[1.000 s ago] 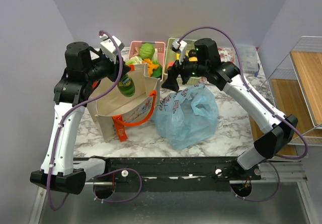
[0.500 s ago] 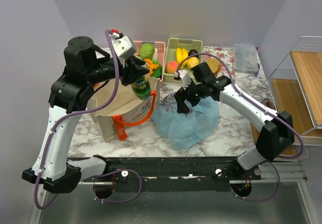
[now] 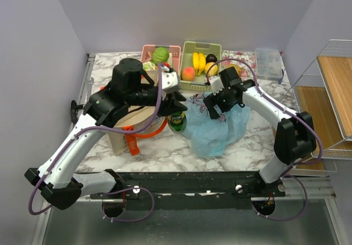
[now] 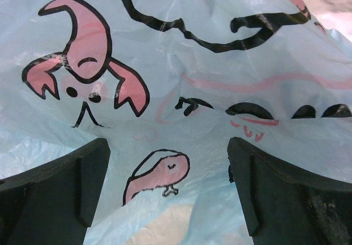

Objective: Untie the knot of the grocery bags and take out the mixed food

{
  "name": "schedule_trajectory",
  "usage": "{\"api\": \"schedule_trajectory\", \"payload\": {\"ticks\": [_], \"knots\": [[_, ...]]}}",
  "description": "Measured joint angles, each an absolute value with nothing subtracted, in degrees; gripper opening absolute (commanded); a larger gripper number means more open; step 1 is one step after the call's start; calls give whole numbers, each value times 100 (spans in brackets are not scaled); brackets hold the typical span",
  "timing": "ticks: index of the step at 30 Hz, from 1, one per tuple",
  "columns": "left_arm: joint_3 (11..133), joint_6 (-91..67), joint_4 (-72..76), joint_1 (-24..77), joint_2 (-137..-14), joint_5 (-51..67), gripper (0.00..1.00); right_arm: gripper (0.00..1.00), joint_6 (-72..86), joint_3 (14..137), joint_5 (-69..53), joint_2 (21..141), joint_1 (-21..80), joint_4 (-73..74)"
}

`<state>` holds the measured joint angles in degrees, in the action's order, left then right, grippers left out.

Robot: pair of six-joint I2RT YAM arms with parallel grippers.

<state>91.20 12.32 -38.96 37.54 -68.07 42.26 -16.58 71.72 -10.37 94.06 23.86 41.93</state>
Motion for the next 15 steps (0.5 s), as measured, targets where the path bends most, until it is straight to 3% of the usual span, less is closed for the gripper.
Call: {"api": "schedule_trajectory", "payload": {"ticks": [15], "knots": [[5900, 2156, -2486, 4491, -6545, 3820, 0, 100, -1640, 7806, -1951, 8895, 2067, 4244]]}}
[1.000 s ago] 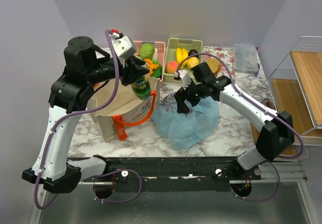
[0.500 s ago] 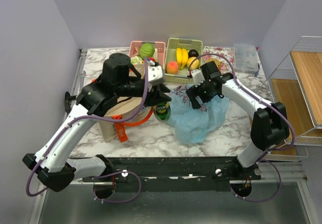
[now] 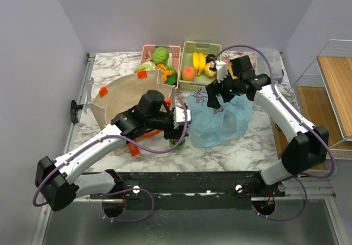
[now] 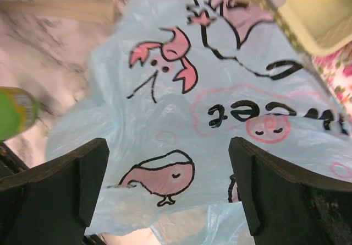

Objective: Untie the knot of the grocery bags and take out the mixed food

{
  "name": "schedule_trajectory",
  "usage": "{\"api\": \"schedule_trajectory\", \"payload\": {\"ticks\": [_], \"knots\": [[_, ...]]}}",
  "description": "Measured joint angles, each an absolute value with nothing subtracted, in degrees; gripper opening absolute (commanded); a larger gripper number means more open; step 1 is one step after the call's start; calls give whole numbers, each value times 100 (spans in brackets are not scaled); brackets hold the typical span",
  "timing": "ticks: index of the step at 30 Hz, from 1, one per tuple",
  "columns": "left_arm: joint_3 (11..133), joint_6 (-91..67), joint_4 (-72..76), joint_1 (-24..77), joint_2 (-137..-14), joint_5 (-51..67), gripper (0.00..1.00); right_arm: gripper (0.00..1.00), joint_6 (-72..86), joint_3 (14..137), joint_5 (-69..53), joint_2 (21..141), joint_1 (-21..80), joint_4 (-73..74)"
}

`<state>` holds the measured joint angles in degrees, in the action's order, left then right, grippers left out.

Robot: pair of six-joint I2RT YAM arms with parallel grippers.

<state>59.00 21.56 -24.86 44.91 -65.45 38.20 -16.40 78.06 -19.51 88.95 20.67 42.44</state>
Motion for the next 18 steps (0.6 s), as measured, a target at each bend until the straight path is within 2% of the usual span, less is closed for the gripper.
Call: {"api": "schedule_trajectory", "payload": {"ticks": [10, 11, 12, 13, 15, 18], "knots": [[4777, 2189, -1256, 4558, -6565, 3557, 0, 100, -1649, 8053, -2779, 8007, 2067, 4287], [4711, 2187, -1157, 4574, -6565, 3548, 7, 100, -1673, 8097, -2823, 7985, 2067, 4342], [4678, 2185, -1111, 4578, -6565, 3546, 20, 100, -1706, 8162, -2862, 7981, 2067, 4405], [4635, 2187, -1028, 4589, -6565, 3542, 40, 100, -1745, 8239, -2902, 7983, 2067, 4473], [4609, 2196, -958, 4593, -6565, 3540, 66, 100, -1815, 8396, -2978, 7992, 2067, 4637], [4606, 2248, -687, 4598, -6493, 3527, 86, 100, -1938, 8687, -3109, 7996, 2067, 4849]]}}
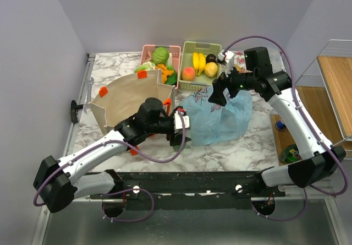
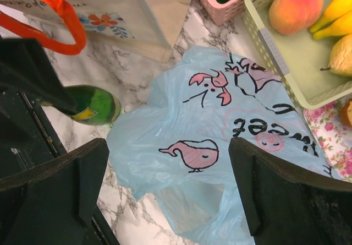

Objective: Untie the knot of the grocery bags and take out the mixed food

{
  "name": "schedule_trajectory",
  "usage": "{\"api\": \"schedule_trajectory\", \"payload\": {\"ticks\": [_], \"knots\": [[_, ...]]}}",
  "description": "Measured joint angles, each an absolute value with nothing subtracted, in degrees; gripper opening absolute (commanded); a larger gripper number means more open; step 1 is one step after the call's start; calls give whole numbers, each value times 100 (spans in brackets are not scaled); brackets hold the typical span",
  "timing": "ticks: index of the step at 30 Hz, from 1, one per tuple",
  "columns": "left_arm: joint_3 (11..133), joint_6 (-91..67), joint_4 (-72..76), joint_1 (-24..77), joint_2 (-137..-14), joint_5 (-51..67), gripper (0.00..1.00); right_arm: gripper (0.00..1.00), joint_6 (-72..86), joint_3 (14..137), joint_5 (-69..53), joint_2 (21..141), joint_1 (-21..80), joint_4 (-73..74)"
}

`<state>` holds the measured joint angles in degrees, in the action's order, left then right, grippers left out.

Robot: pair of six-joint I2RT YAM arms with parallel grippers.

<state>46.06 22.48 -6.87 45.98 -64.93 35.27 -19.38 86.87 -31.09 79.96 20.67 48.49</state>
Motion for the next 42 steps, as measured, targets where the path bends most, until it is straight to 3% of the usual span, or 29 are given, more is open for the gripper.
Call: {"api": "schedule_trajectory", "payload": {"ticks": [3, 8, 14, 17, 23, 32, 37, 42], "knots": [[4624, 2285, -574, 4598, -6278, 3503, 99, 100, -2086, 8995, -3251, 8027, 2067, 5078], [4950, 2222, -893, 4598, -6023, 3465, 98, 100, -2349, 9437, -3441, 8208, 2078, 5496], [6851, 1503, -2263, 3883, -5857, 3551, 98, 100, -2858, 10418, -3437, 8567, 2541, 6047], [7590, 1271, -2897, 3142, -5774, 3559, 98, 100, -3205, 10783, -3240, 8613, 3264, 6278], [7935, 810, -4112, 1614, -5743, 3485, 98, 100, -3938, 11185, -2429, 8801, 5057, 6641], [8206, 657, -5478, 320, -5850, 3299, 98, 100, -4888, 11089, -744, 9365, 7286, 6888], [8333, 587, -5833, -134, -5787, 3323, 98, 100, -5155, 10822, 47, 9826, 8003, 7028], [8335, 375, -5944, -421, -5817, 3444, 98, 100, -5411, 9970, 803, 10232, 8106, 7054]]}}
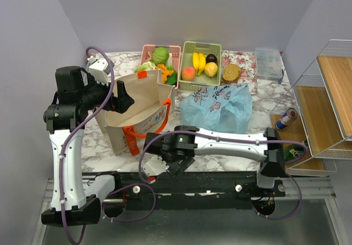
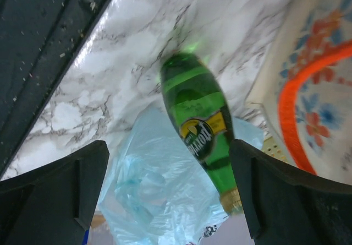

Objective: Untie the knot of the grocery bags and take out the mixed food

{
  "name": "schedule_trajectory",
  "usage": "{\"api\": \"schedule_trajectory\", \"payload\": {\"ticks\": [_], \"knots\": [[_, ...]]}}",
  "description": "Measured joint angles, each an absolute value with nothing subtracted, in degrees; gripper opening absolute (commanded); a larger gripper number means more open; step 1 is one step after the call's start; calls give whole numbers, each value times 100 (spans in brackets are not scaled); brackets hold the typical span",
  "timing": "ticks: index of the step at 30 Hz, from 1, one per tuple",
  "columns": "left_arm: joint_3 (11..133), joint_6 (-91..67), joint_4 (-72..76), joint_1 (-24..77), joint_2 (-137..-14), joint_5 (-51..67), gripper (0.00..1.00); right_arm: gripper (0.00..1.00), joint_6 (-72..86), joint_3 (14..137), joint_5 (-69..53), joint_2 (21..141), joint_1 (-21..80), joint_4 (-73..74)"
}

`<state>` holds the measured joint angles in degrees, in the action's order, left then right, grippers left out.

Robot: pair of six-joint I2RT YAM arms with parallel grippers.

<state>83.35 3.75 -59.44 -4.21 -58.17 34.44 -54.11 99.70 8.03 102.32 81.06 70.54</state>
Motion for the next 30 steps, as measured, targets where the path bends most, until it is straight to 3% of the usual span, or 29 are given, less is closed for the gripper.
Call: {"api": "schedule_trajectory", "payload": {"ticks": [15, 30], "knots": [[8361, -49, -5944, -556, -5883, 4095, 98, 100, -5518, 9629, 2193, 11948, 8138, 6663], [7863, 301, -6193, -563, -5577, 4217, 98, 100, -5586, 9719, 2967, 12534, 8119, 6674]]}}
